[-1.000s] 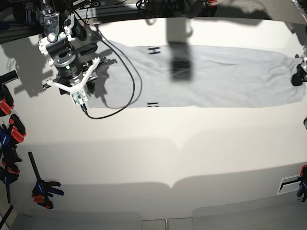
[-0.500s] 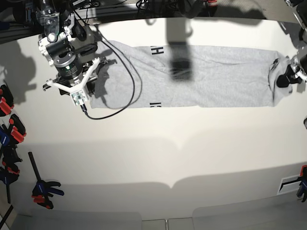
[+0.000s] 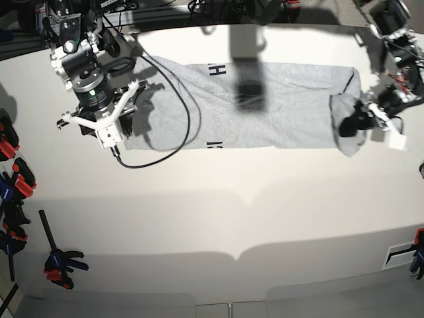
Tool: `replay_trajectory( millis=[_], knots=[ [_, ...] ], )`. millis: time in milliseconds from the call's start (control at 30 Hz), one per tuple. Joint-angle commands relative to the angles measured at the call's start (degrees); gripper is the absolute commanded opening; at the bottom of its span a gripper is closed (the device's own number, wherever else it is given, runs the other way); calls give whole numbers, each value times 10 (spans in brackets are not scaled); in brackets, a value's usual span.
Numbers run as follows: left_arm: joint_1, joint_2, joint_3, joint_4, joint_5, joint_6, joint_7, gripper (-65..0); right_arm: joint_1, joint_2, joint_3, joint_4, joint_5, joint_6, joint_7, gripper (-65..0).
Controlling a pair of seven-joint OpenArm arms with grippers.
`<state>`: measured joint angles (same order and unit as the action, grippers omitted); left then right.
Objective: Fold the T-shirt properly
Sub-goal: 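Fold the strip end over toward the right gripper with the left gripper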
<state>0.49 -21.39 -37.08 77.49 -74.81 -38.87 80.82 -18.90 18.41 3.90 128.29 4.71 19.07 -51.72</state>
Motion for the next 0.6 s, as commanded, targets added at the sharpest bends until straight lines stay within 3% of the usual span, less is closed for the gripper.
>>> replay_trajectory(
  millis=[0, 367, 567],
  knots=[
    [-4, -3, -3, 10, -21, -1, -8, -650, 5, 5, 3, 14, 2, 2, 11, -439],
    [39, 60, 4, 25, -70, -2, -8, -650, 8, 5, 3, 14, 2, 2, 11, -439],
    [44, 83, 70, 30, -69, -2, -8, -650, 8, 5, 3, 14, 2, 2, 10, -439]
  ],
)
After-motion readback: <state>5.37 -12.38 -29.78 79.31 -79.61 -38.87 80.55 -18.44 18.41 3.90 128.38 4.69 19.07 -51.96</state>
